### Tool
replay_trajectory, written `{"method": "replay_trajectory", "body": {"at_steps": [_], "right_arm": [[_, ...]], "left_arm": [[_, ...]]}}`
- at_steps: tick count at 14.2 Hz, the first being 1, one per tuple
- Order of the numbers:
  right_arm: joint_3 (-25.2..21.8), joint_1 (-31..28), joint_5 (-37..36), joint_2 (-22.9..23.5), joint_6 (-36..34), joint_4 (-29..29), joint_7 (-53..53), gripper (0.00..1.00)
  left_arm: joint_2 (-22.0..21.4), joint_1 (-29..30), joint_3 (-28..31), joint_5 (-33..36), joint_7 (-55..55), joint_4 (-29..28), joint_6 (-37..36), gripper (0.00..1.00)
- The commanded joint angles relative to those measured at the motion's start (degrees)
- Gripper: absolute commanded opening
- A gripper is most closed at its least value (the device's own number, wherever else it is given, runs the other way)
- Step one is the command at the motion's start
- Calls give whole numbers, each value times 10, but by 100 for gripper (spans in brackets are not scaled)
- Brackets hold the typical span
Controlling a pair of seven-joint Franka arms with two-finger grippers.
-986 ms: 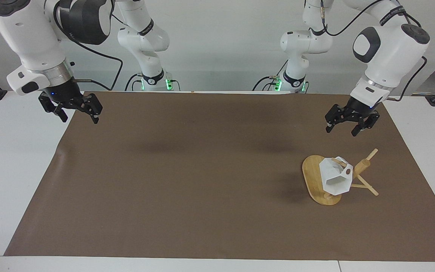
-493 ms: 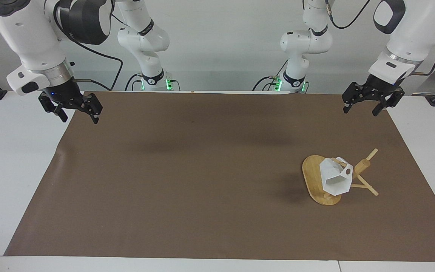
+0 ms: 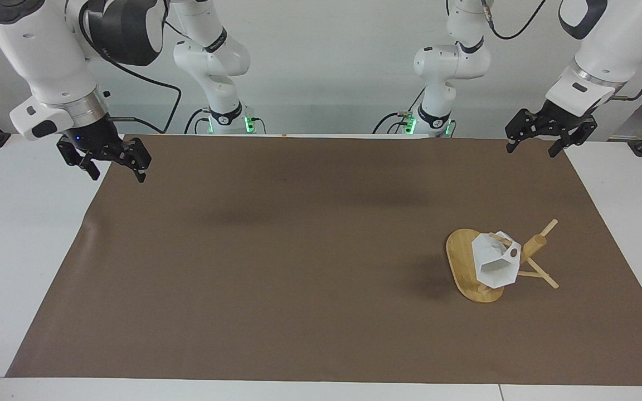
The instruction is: Hang cup on rack
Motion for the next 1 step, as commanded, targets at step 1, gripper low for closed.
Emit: {"method": "replay_trajectory", "body": {"at_steps": [1], "right_arm": [[2,-3,11,-9,-1,-8,7,100]], "left_arm": [[-18,7,-4,12,2,-23,4,100]]}}
